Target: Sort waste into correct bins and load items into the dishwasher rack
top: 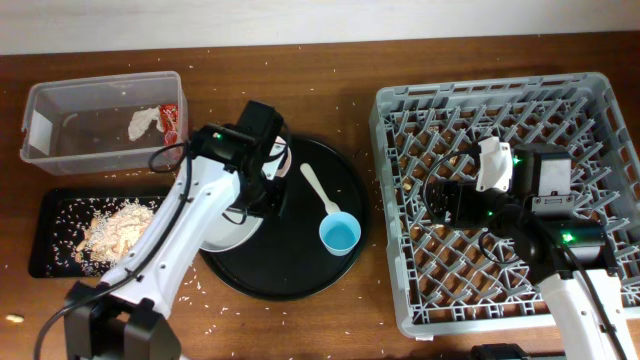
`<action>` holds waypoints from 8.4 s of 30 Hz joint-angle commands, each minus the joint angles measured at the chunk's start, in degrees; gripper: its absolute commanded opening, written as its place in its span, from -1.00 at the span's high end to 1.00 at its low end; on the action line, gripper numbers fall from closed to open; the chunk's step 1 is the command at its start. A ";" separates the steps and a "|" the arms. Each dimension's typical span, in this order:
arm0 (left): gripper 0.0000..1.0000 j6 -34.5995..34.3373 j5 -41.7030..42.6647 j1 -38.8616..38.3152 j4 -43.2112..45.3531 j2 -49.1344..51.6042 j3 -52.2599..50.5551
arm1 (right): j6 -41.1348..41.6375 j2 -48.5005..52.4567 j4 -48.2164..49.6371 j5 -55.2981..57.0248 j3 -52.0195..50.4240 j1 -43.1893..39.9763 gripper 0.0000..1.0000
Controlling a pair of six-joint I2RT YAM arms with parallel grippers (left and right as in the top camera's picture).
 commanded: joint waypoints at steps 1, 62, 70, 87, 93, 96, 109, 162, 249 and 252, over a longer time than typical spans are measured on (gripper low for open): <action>0.99 -0.76 0.22 1.60 -1.18 -2.56 1.20 | -0.02 0.13 0.20 0.04 0.76 -0.31 -0.86; 1.00 30.58 38.38 13.77 -0.59 -10.27 -0.20 | -0.02 0.13 2.69 -5.57 0.76 -0.31 -0.86; 0.99 44.30 7.45 -6.84 4.98 -10.29 -0.17 | 0.00 0.13 8.33 -5.79 0.76 -0.31 -0.85; 1.00 92.72 18.69 -10.47 6.62 -16.00 -0.20 | 7.80 4.79 24.72 -16.79 0.79 -0.31 -0.75; 1.00 92.98 18.08 -10.47 8.11 -15.93 -0.20 | 7.74 6.51 24.90 -17.59 0.76 2.47 -0.66; 1.00 92.98 13.99 -10.47 8.61 -15.17 -0.20 | 7.74 6.91 25.09 -17.57 0.76 5.35 -0.36; 1.00 92.96 10.05 -10.47 21.33 -13.14 -0.20 | 7.76 9.75 23.82 -16.70 0.76 7.65 0.76; -0.98 26.03 1.66 2.49 27.30 -13.14 -0.13 | -13.57 28.11 11.26 67.95 19.61 -1.64 0.92; 1.00 24.81 87.21 16.17 11.34 14.19 16.00 | -8.79 24.85 20.24 -48.04 22.93 11.56 -0.61; 1.00 24.81 87.21 16.17 11.52 14.19 16.00 | -8.79 24.85 20.22 -45.51 22.93 14.01 -0.49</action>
